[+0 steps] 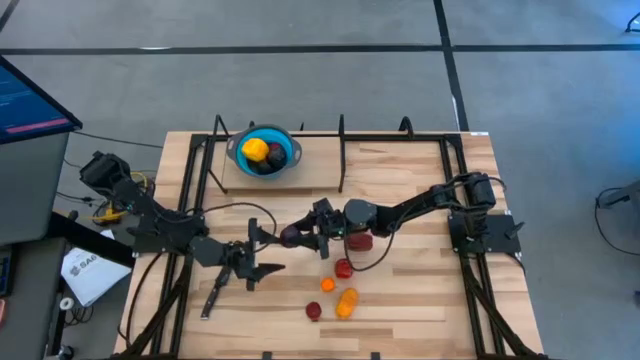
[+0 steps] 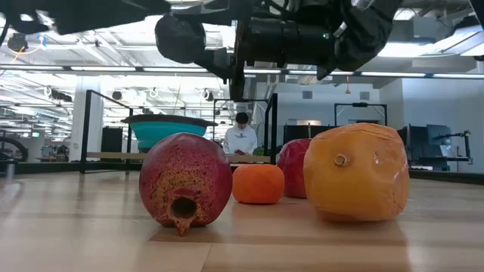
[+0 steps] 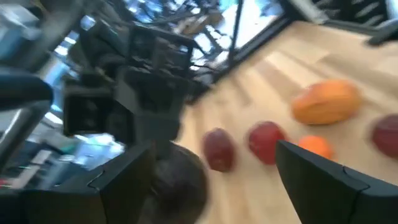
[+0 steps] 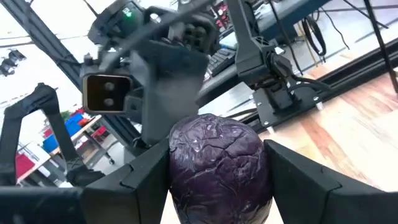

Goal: Pick & Place Fruit
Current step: Put the plum in the blue strainer bowl on the shelf

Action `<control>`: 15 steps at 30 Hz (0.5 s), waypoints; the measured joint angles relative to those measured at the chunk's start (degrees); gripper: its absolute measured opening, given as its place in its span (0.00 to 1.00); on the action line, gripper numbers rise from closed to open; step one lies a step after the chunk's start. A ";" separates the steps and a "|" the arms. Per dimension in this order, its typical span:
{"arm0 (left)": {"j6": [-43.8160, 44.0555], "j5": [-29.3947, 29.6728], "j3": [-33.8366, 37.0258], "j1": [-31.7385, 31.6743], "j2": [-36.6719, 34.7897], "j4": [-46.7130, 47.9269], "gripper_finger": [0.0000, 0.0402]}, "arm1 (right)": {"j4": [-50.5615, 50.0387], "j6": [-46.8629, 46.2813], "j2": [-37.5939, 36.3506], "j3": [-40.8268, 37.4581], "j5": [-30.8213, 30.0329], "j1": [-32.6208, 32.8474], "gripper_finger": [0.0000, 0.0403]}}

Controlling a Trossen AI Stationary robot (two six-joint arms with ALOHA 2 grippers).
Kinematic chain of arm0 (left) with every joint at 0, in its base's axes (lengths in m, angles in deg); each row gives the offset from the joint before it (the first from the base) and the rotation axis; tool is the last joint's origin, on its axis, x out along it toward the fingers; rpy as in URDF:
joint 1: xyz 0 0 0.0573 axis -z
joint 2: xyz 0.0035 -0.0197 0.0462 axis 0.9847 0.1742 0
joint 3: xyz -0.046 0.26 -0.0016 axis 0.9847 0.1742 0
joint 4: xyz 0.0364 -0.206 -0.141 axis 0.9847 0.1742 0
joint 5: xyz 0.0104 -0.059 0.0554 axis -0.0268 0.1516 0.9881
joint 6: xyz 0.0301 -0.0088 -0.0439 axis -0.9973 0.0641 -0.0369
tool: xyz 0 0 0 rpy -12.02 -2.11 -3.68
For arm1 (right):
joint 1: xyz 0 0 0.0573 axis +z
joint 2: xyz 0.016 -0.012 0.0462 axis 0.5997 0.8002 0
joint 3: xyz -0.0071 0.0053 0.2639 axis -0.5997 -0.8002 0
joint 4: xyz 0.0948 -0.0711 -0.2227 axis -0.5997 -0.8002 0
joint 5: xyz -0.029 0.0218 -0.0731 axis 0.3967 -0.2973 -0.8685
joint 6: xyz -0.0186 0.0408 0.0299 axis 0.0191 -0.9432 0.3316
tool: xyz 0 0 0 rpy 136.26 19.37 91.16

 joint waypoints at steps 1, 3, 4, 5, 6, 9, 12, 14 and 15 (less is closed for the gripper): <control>-1.80 0.71 0.00 -0.30 0.71 -1.88 0.80 | -0.04 -0.39 0.00 0.00 0.08 -0.12 0.57; -5.23 1.67 0.00 -0.40 1.73 -4.77 0.80 | -0.49 -0.64 0.00 0.00 0.25 -0.27 0.57; -6.73 1.68 0.00 -0.40 1.85 -5.89 0.80 | -0.88 -0.64 0.00 0.00 0.31 -0.27 0.57; -8.06 1.65 0.00 -0.30 1.83 -6.51 0.80 | -1.25 -0.64 0.00 0.00 0.31 -0.27 0.57; -9.02 1.65 0.00 -0.27 1.79 -6.60 0.80 | -1.45 -0.64 0.00 0.00 0.31 -0.27 0.57; -11.66 2.00 0.00 -0.39 1.81 -6.34 0.81 | -1.49 -0.75 0.00 0.00 0.31 -0.27 0.57; -14.61 2.05 0.00 -1.59 2.56 -6.36 0.82 | -1.30 -2.09 0.00 0.00 0.98 -0.27 0.57; -15.36 1.95 0.02 -2.66 3.14 -6.28 0.82 | -0.71 -2.91 0.00 0.02 1.95 -0.27 0.57; -15.39 1.22 0.02 -3.48 3.63 -6.52 0.83 | -0.56 -3.24 0.00 0.03 2.35 -0.29 0.57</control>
